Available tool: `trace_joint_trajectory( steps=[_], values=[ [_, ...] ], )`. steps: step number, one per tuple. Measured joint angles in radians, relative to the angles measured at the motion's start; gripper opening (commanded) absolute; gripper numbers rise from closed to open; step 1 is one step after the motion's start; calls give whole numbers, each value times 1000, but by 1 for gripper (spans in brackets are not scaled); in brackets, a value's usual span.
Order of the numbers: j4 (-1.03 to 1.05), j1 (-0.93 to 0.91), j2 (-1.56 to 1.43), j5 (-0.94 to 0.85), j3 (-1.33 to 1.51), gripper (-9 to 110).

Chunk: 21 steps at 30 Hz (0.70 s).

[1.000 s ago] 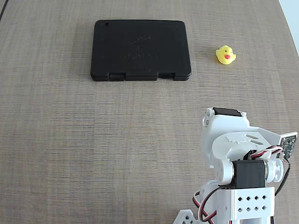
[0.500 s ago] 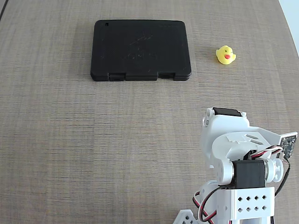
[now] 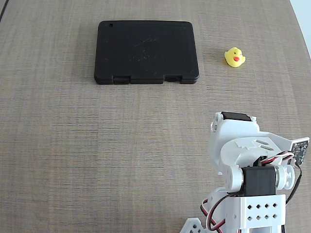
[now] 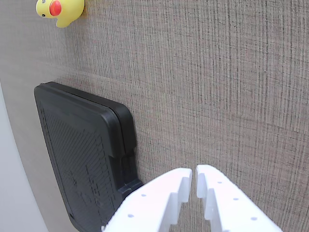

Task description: Grasp a duck and put it on the black surface.

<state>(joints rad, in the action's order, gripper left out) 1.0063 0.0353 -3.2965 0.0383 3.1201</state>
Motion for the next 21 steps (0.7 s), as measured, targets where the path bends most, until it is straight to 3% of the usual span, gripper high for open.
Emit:
trace_joint_trajectory(
  steps=[10, 17, 21],
  values=[
    [0, 2, 35, -2, -25, 6],
    [0, 2, 400, -3, -305, 25],
    [0, 2, 666, -3, -509, 30]
  ],
)
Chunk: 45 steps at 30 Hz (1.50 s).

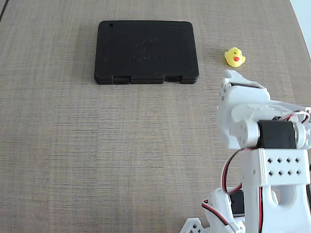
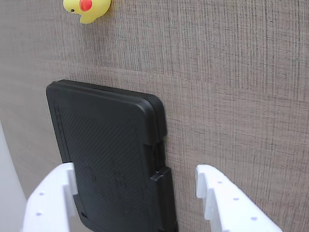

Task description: Grasp a duck and put it on the black surface.

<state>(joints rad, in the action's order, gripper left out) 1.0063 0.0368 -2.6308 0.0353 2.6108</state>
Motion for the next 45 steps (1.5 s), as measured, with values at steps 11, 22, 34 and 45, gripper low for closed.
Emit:
trace_joint_trajectory(
  steps=[11, 22, 34, 45],
  values=[
    [0, -2, 750, 2, -549, 30],
    [-2, -156, 1200, 3, -914, 30],
    [-2, -193, 1437, 3, -1075, 30],
    [-2, -193, 1534, 3, -1173, 29]
  ],
)
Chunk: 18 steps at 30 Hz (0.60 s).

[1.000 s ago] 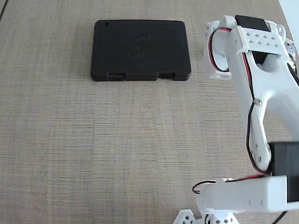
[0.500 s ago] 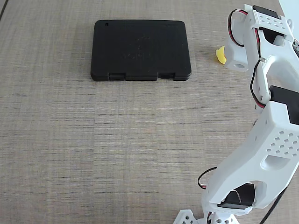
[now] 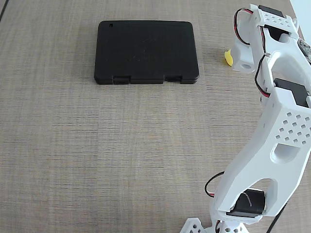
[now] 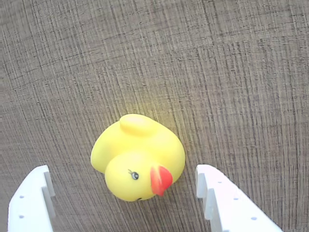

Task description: Grasp a duck and put it on the black surface.

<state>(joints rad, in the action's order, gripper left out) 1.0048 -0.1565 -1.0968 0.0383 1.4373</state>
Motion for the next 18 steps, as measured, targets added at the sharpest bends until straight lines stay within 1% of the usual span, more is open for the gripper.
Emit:
trace_joint_trajectory(
  steps=[3, 11, 18],
  values=[
    [0, 0, 0, 0, 0, 25],
    [0, 0, 0, -2, 0, 12],
    [0, 0, 0, -2, -5, 4]
  ],
)
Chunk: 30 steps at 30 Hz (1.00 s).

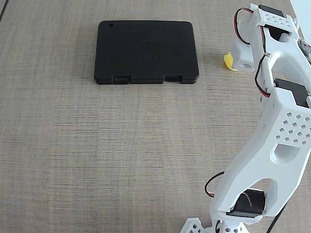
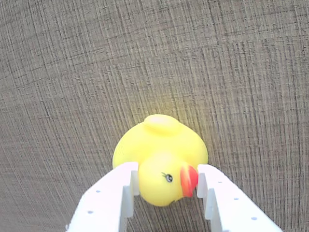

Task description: Grasp a duck and put it on the black surface.

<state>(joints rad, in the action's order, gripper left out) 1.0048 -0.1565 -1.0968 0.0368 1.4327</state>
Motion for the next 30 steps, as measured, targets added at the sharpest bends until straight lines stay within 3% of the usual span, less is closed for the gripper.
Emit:
trace_joint_trajectory(
  steps=[11, 17, 30],
  values=[
    [2, -3, 0, -2, -6, 2],
    [121, 12, -9, -2, -17, 2],
    [362, 247, -104, -2, -267, 2]
  ],
)
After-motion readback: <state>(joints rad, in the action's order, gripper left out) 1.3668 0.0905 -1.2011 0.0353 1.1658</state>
